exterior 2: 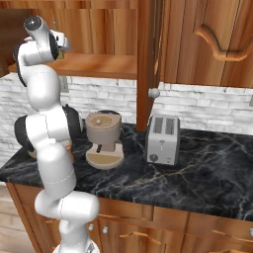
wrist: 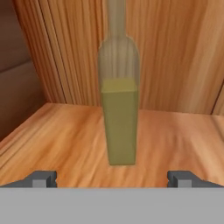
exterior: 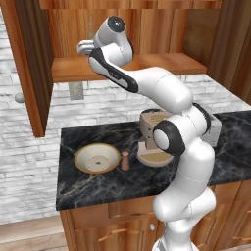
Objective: Retrieve the bottle and the shaker from the cabinet and place them next to the mixing bowl on the counter. Then add garlic from the fridge to the mixing bowl.
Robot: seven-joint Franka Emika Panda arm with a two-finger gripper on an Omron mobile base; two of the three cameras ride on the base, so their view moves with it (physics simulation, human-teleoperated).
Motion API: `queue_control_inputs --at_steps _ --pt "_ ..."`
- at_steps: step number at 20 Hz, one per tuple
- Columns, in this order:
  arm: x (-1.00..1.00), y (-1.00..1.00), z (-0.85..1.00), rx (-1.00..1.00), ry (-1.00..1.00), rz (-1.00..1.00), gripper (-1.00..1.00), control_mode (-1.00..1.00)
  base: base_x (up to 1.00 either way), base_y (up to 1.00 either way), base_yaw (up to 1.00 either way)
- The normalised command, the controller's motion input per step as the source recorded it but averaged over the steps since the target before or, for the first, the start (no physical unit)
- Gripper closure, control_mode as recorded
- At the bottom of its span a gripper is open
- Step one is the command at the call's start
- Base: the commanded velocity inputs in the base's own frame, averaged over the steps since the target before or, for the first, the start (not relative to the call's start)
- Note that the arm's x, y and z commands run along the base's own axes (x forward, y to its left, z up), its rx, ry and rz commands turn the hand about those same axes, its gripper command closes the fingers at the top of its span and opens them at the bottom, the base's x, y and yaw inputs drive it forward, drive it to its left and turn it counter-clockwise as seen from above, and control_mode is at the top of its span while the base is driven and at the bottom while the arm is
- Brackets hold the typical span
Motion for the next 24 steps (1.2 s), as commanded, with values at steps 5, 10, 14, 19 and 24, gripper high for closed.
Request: queue_control_inputs --at_steps 5,10,14,19,24 --pt "0.01 0.00 -0.10 0.00 -0.13 0.00 -1.00 -1.00 0.00 0.00 0.00" --pt "0.04 0.00 -0.12 -0.01 -0.13 0.00 -1.00 -1.00 0.00 0.00 0.00" --pt "0.03 0.00 -0.04 0.00 -0.06 0.00 -1.00 -1.00 0.00 0.00 0.00" --pt "0.09 0.00 0.00 0.00 0.00 0.00 -1.00 -1.00 0.00 0.00 0.00" --pt "0.10 0.00 0.00 0.00 0.00 0.00 -1.00 -1.00 0.00 0.00 0.00"
